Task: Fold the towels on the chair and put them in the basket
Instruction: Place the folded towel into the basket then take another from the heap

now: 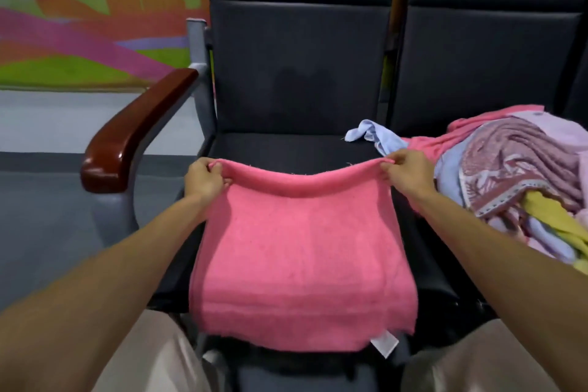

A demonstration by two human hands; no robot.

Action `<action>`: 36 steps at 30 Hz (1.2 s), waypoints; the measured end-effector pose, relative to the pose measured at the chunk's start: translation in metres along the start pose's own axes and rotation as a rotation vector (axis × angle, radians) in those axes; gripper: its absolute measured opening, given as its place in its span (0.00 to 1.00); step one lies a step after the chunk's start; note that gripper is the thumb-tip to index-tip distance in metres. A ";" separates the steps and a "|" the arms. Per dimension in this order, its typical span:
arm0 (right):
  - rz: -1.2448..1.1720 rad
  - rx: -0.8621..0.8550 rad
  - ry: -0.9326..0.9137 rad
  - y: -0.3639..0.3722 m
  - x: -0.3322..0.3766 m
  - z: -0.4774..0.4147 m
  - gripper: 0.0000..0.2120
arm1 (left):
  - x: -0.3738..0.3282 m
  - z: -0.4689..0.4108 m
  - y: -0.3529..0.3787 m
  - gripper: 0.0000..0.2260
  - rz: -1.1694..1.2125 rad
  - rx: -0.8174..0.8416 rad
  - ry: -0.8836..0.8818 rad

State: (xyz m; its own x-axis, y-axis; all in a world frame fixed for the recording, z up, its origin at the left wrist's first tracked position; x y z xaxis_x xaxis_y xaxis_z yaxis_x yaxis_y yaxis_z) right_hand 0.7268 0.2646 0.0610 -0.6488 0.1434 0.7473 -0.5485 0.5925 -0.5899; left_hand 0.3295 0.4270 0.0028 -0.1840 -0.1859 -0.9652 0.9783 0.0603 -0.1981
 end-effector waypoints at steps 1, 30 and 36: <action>0.010 0.006 0.012 0.009 -0.010 -0.006 0.05 | 0.009 -0.011 0.007 0.10 -0.011 0.010 -0.010; 0.367 0.857 -0.476 0.043 0.005 0.139 0.10 | 0.047 0.159 0.030 0.17 -1.139 0.730 0.557; 0.484 0.932 -0.532 0.040 -0.006 0.160 0.29 | 0.046 0.152 0.031 0.17 -1.092 0.684 0.557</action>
State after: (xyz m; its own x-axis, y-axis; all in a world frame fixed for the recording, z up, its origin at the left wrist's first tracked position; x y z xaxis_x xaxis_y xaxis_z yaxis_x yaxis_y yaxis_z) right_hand 0.6249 0.1604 -0.0161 -0.9128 -0.2851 0.2925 -0.2150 -0.2733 -0.9376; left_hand 0.3663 0.2713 -0.0218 -0.7270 0.5895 -0.3521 0.1411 -0.3736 -0.9168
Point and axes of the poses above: each hand's wrist, its own z-axis away from the middle knuckle, its own y-axis out of the palm, x = y × z, the point moved 10 cm from there along -z, towards the middle knuckle, and after that the axes turned 10 degrees about -y, right-handed, at the moved point
